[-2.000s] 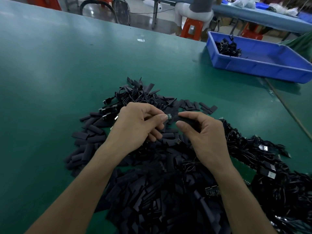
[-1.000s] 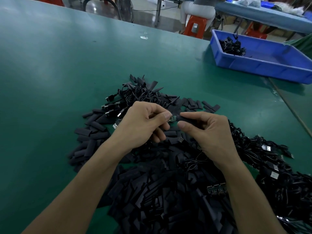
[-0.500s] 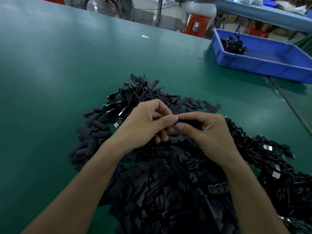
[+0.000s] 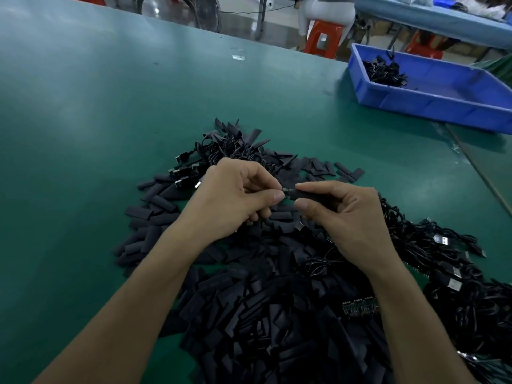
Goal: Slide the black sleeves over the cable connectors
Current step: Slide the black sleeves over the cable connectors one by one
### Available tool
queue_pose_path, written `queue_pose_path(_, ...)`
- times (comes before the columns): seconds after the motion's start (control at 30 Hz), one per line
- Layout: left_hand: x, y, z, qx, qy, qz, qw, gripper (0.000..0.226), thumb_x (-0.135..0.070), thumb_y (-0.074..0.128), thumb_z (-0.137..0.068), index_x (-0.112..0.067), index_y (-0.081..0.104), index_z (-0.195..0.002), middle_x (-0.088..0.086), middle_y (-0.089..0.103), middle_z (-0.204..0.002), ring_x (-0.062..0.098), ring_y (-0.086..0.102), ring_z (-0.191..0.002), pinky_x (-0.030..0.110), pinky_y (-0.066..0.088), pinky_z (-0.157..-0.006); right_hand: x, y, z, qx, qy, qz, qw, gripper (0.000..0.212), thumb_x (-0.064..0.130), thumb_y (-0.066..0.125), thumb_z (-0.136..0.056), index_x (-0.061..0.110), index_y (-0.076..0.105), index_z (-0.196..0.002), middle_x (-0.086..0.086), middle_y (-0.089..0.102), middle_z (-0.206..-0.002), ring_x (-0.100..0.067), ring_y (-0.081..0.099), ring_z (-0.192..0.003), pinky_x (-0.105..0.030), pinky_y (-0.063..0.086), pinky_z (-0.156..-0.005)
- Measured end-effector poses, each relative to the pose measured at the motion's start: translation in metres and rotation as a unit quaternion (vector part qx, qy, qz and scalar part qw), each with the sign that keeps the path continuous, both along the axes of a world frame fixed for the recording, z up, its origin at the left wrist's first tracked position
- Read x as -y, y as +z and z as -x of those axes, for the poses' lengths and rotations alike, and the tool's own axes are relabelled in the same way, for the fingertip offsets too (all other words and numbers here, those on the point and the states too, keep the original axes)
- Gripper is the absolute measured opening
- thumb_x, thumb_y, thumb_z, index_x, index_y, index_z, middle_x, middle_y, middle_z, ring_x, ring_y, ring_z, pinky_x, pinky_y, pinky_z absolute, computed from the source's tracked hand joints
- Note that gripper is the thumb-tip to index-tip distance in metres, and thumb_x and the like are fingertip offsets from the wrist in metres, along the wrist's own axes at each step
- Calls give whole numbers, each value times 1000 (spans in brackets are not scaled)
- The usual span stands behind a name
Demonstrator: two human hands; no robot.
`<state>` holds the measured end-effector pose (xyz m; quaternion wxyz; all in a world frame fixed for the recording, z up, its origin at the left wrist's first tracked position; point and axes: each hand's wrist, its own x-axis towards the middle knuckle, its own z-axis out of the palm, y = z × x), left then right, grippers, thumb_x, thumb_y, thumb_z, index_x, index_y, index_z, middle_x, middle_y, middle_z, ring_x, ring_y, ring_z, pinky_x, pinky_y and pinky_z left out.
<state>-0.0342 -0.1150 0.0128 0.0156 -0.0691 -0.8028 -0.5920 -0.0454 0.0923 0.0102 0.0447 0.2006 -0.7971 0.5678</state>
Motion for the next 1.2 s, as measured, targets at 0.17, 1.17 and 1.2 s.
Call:
queue_pose_path(0.17,1,0,0,26,-11,-44,999,8,-14,83,-82,-19,77,-79,5,74,-67,22,71,-61,22,55,-54,1,1,0,3,20,9,1000,25,30,79,-79,33,74,-103,14,77,-92,-3,72,-82,-13,53,-72)
queue_pose_path(1.17,-5,6,-5,78,-23,-126,989,13,0,80,-82,-5,69,-86,12,74,-68,18,73,-62,19,55,-57,15,-5,-7,-1,-93,71,993,37,19,84,-79,33,69,-110,6,76,-87,-13,73,-79,-23,58,-69)
queue_pose_path(1.2,-5,6,-5,74,-20,-125,989,13,0,79,-82,-6,68,-86,12,73,-67,18,73,-62,19,55,-57,17,-6,-7,4,-120,89,989,34,20,85,-79,30,69,-107,6,75,-85,-12,73,-77,-22,57,-67)
